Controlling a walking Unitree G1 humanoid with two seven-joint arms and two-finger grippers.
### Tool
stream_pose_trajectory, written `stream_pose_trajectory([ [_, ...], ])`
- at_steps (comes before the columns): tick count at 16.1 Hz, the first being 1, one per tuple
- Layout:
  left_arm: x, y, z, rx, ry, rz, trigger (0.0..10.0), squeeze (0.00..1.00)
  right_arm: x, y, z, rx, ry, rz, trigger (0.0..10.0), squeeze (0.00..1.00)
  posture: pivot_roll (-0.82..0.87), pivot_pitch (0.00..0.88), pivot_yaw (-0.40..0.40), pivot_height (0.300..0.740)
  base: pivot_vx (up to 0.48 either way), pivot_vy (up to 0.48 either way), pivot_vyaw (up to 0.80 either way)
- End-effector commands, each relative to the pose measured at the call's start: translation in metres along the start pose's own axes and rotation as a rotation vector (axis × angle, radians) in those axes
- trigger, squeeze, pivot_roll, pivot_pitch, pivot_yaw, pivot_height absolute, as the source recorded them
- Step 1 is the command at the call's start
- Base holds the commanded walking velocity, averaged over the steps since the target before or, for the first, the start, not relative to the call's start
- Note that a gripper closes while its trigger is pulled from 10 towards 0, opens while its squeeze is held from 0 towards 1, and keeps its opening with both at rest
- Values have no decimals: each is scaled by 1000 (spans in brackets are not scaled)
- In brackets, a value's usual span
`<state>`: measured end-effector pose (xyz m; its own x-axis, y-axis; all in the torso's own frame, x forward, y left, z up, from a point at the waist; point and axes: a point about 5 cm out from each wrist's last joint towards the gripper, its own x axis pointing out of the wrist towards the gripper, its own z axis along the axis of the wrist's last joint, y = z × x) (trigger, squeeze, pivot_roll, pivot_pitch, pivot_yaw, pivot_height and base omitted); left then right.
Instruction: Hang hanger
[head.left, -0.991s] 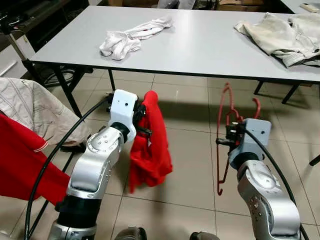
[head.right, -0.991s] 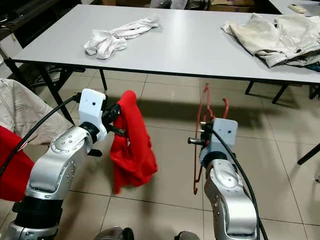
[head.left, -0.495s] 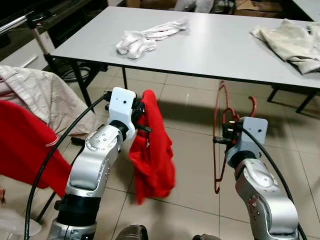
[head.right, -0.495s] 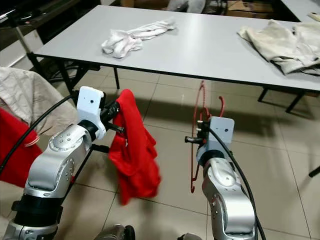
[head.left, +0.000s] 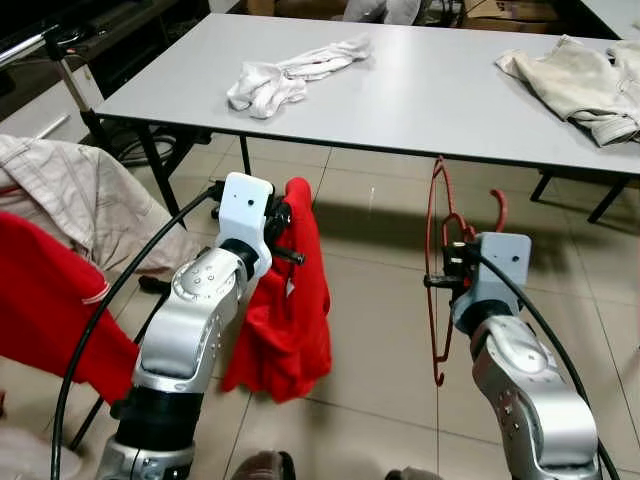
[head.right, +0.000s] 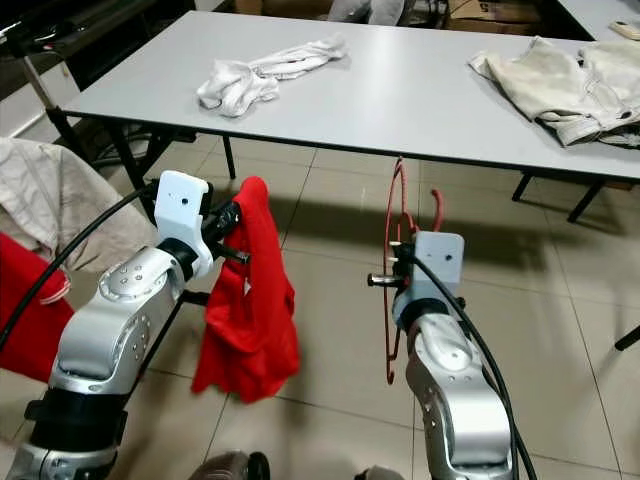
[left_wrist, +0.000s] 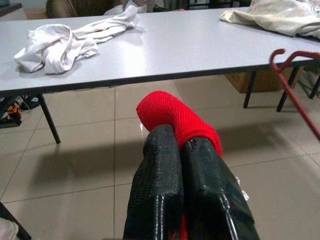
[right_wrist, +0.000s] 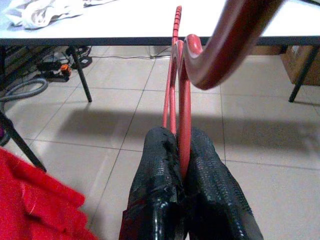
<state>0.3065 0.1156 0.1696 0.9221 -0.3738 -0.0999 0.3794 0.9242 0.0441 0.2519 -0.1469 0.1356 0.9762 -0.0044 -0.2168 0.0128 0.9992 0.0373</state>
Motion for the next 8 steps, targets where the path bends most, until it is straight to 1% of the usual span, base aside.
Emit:
stream_pose_trajectory([
  [1, 0, 2, 8, 5, -34, 3, 10000, 0, 0, 4, 3, -11, -17, 16, 10000, 0, -9, 35, 53, 740, 281, 0, 725],
  [4, 0, 2, 8, 4, -34, 3, 10000, 0, 0, 3, 3, -8, -17, 12, 10000, 0, -14, 36, 54, 740, 296, 0, 800],
  [6, 0, 2, 8, 2, -33, 4, 10000, 0, -1, -1, 2, 14, -18, -7, 10000, 0, -16, 36, 53, 740, 311, 0, 0],
  [8, 1, 2, 7, -1, -34, 7, 10000, 0, -1, -3, 2, 8, -16, -12, 10000, 0, -18, 36, 50, 740, 313, 0, 0],
])
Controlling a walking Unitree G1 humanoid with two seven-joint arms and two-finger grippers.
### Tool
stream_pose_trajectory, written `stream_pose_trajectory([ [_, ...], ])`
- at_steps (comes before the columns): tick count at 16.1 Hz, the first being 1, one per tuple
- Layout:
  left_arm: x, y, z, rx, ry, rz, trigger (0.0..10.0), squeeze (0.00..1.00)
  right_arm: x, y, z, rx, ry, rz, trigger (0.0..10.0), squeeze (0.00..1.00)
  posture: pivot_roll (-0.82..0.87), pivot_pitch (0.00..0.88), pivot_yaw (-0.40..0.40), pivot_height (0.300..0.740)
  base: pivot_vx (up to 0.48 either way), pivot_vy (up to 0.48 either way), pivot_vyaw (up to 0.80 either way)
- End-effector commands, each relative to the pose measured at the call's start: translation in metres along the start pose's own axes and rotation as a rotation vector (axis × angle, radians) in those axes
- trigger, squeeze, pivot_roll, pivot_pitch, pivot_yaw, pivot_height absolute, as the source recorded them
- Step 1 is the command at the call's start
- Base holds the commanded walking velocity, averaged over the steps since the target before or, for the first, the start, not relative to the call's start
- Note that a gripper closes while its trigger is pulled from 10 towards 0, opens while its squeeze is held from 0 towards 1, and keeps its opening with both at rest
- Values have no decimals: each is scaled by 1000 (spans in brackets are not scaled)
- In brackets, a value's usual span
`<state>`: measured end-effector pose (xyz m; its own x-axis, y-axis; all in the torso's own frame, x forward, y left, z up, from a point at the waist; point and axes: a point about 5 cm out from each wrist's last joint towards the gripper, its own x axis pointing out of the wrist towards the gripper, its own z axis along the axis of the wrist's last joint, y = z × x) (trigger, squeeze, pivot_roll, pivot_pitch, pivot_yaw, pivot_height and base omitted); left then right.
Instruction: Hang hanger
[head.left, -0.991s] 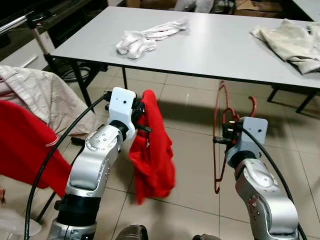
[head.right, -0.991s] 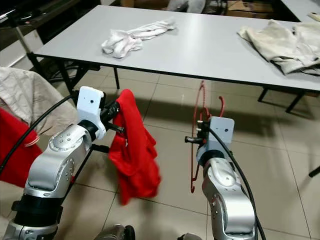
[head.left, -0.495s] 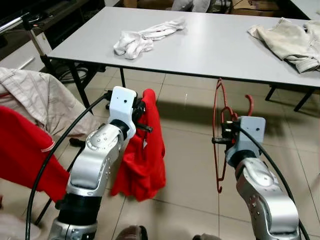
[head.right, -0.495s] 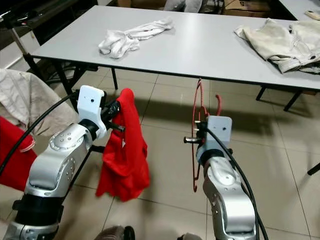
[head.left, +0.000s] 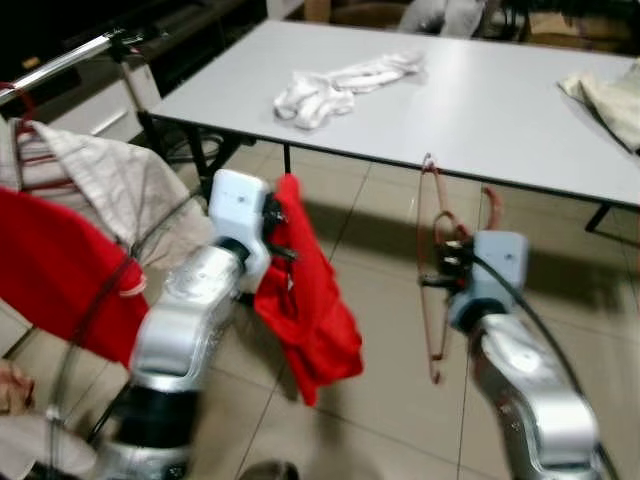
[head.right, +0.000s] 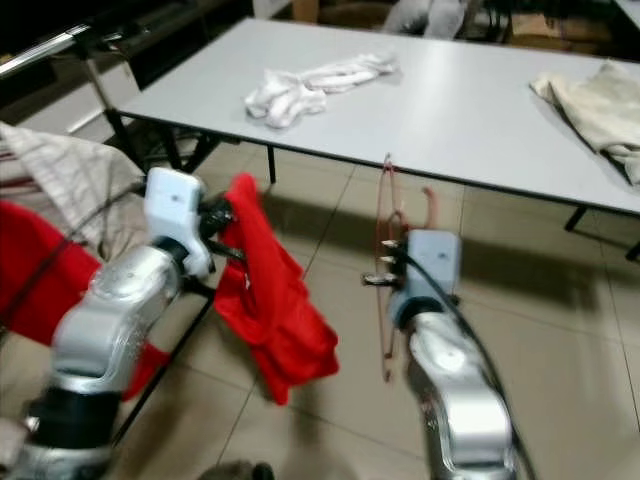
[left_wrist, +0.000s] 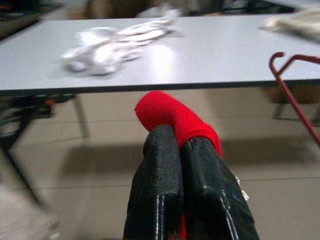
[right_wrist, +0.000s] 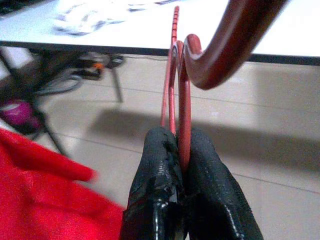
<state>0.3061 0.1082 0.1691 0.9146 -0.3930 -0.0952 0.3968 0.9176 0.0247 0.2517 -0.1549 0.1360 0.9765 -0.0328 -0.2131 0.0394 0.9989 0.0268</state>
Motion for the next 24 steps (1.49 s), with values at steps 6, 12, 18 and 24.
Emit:
stream_pose_trajectory([
  [6, -2, 9, 7, 17, -32, 35, 10000, 0, 0, 5, 3, 6, -18, 19, 10000, 0, -21, 29, 45, 740, 317, 0, 0],
  [12, 1, 13, 9, 18, -49, 54, 10000, 0, 3, 4, 9, -13, -58, 36, 10000, 0, -27, 0, 45, 740, 319, 0, 0],
  [18, 8, 16, 13, 17, -75, 73, 10000, 0, 11, 0, 13, -25, -81, 33, 10000, 0, -29, 0, 40, 740, 321, 0, -502],
  [24, 8, 23, 12, 25, -82, 120, 10000, 0, 15, 1, 14, -64, -84, 56, 10000, 0, -21, 0, 28, 740, 322, 0, 0],
])
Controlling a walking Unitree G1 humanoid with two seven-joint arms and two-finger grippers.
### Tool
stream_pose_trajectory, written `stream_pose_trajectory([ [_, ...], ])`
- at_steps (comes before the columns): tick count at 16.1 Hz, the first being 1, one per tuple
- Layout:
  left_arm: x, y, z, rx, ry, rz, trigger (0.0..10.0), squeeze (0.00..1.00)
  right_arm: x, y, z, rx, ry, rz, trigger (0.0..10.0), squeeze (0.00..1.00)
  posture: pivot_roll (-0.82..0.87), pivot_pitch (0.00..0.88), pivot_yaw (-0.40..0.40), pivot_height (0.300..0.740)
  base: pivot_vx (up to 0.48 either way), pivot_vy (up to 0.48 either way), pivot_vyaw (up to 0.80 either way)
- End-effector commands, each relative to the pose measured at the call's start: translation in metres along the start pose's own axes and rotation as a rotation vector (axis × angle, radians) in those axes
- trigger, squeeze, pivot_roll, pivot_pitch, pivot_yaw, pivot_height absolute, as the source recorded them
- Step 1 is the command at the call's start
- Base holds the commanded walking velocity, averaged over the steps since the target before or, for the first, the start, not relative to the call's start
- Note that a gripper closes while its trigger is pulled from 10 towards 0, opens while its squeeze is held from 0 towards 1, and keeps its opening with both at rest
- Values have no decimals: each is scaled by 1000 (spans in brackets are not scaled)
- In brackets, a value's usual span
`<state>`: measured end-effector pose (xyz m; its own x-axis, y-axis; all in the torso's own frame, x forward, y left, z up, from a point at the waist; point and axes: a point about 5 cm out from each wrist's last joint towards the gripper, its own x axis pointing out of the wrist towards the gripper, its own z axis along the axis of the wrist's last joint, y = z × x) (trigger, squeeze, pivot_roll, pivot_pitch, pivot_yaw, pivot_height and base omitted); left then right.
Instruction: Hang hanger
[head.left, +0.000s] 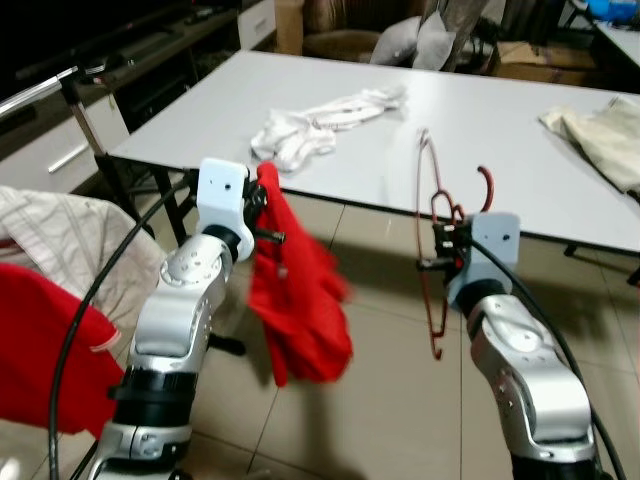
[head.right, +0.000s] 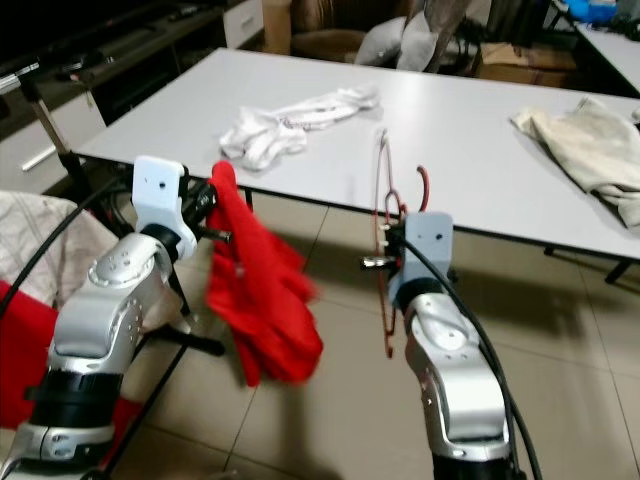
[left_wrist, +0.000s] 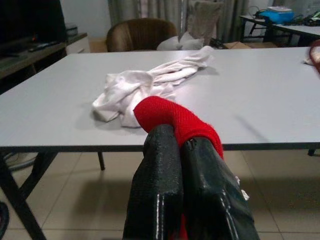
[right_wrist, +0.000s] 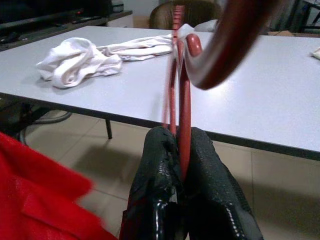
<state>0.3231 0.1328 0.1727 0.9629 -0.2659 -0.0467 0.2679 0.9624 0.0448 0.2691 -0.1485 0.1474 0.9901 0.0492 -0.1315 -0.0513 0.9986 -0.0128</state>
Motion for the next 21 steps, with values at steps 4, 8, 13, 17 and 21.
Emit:
stream_pose_trajectory([
  [4, 1, -7, 8, 11, -36, -18, 10000, 0, -4, -8, -5, -7, 10, -40, 10000, 0, -22, 0, 30, 740, 323, 0, 0],
  [8, 1, -9, 7, 9, -33, -21, 10000, 0, -3, -9, -4, -10, 10, -41, 10000, 0, -23, 0, 30, 740, 321, 0, 0],
  [13, 2, -8, 9, 11, -38, -20, 10000, 0, -2, -7, -4, -12, 8, -40, 10000, 0, -19, 0, 29, 740, 322, 0, 0],
  [17, 2, -8, 10, 14, -38, -22, 10000, 0, -2, -7, -6, 12, 26, -43, 10000, 0, -18, 0, 36, 740, 321, 0, -109],
  [21, 3, -8, 10, 16, -36, -29, 10000, 0, -3, -9, -6, -3, 17, -57, 10000, 0, -22, 0, 47, 740, 322, 0, -197],
])
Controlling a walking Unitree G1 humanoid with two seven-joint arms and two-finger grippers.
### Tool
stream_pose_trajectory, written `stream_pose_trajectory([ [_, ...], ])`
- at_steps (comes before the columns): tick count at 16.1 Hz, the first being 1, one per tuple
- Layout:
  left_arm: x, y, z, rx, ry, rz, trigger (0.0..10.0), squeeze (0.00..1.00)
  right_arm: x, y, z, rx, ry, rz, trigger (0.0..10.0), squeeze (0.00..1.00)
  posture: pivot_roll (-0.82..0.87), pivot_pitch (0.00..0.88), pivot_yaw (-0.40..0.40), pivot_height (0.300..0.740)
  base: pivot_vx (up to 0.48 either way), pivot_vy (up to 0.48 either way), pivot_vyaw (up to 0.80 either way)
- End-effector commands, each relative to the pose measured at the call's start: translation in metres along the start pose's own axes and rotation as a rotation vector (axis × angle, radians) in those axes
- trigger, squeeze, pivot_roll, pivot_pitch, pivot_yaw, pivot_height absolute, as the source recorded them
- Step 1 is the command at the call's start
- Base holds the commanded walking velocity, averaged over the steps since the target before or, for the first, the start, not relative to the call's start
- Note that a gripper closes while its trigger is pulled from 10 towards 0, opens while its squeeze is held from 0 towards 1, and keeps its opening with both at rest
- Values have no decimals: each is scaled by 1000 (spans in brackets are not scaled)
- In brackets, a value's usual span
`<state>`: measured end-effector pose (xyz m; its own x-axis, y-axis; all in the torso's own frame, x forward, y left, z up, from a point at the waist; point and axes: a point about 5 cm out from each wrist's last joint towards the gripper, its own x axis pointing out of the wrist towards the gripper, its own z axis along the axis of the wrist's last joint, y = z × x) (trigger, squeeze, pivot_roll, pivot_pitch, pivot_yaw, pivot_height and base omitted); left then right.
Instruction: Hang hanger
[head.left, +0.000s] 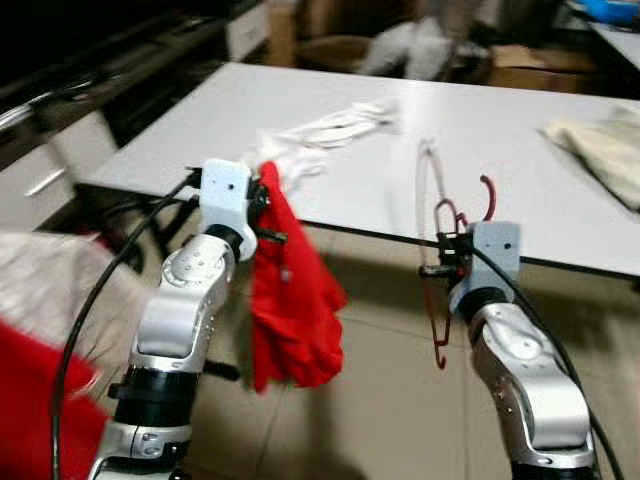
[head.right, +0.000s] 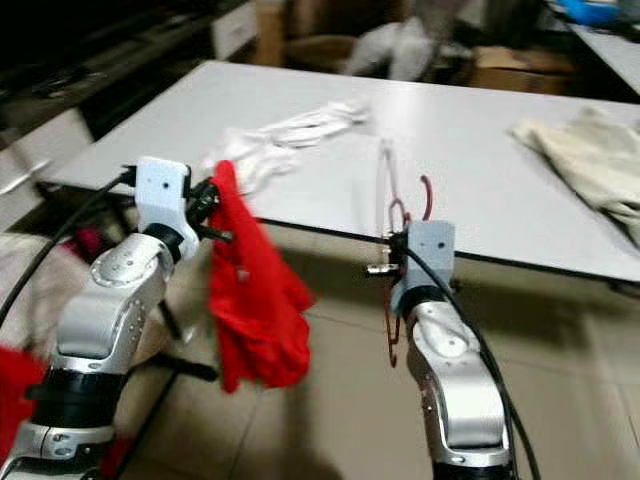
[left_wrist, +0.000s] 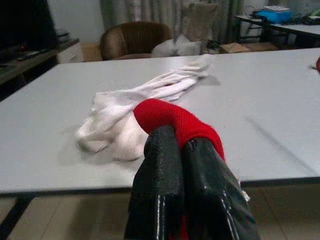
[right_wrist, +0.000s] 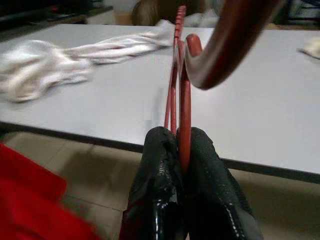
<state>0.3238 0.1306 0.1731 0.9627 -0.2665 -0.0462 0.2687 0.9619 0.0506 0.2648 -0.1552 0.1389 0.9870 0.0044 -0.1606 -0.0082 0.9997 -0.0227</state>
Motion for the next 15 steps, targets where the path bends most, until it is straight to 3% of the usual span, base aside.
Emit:
stream_pose_trajectory([
  [1, 3, -7, 9, 11, -35, -31, 10000, 0, 0, -3, 3, 2, -12, -16, 10000, 0, -23, 0, 49, 740, 319, 0, 0],
  [10, 3, -7, 9, 14, -33, -38, 10000, 0, -2, -4, 1, 11, -2, -28, 10000, 0, -23, 0, 53, 740, 321, 0, 0],
  [13, 3, -7, 9, 12, -32, -39, 10000, 0, -2, -4, 1, 14, 5, -25, 10000, 0, -26, 0, 51, 740, 321, 0, -788],
  [15, 3, -8, 9, 11, -32, -39, 10000, 0, -2, -6, 2, 4, -6, -30, 10000, 0, -25, 0, 49, 740, 321, 0, 0],
])
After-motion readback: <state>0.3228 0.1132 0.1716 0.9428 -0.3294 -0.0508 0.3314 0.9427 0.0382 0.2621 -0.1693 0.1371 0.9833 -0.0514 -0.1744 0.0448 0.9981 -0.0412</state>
